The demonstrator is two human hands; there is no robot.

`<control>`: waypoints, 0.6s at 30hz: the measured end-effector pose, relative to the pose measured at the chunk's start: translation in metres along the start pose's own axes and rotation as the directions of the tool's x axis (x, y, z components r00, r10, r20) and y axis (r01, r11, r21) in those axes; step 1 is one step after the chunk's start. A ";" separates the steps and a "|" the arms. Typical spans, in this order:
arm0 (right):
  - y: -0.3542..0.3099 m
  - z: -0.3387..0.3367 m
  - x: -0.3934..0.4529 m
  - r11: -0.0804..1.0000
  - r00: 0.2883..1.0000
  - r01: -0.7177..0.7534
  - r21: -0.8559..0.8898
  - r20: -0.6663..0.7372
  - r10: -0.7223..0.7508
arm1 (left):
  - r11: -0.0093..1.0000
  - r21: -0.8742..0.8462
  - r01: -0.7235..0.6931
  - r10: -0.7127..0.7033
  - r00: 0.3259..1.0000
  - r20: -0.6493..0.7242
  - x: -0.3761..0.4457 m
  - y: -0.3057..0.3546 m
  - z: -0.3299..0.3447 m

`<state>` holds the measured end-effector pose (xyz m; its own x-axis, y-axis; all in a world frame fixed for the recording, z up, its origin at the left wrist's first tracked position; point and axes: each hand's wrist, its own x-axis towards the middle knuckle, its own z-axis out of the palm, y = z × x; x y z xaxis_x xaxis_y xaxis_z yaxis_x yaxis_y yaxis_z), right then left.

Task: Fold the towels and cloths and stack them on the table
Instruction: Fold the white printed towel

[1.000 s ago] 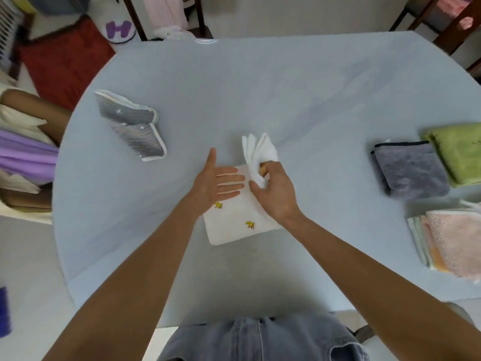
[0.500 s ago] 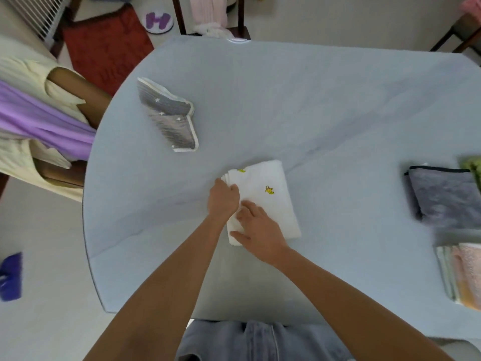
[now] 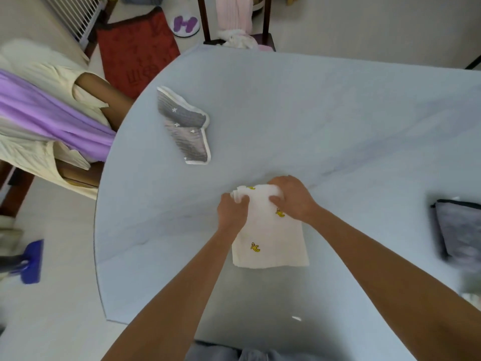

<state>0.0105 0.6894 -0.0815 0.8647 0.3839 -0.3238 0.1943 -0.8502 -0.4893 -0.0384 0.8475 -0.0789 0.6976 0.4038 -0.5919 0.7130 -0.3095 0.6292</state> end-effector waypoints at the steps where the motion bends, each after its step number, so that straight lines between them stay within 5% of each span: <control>1: -0.001 -0.002 0.004 1.000 1.000 0.010 -0.022 0.010 -0.010 | 1.000 0.009 -0.023 0.023 1.000 0.007 0.002 0.003 0.000; 8: 0.001 0.002 0.010 0.968 0.976 0.213 -0.130 0.084 -0.203 | 0.992 0.029 -0.121 0.118 0.990 0.072 0.011 0.003 0.000; 12: 0.003 0.000 0.020 0.940 0.960 0.265 -0.214 0.151 -0.236 | 0.957 0.214 -0.195 0.218 0.972 -0.090 0.013 -0.003 0.010; 15: 0.003 0.000 0.022 0.967 0.978 0.191 -0.166 0.119 -0.173 | 0.977 0.214 0.008 0.033 0.981 -0.189 0.007 0.001 0.017; 18: 0.001 0.003 0.020 0.985 0.991 0.125 -0.122 0.069 -0.118 | 0.980 0.101 0.173 -0.160 0.979 -0.126 0.004 0.004 0.019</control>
<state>0.0266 0.6971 -0.0912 0.8020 0.5051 -0.3188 0.3564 -0.8330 -0.4232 -0.0320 0.8319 -0.0882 0.5598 0.5536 -0.6165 0.8265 -0.3204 0.4628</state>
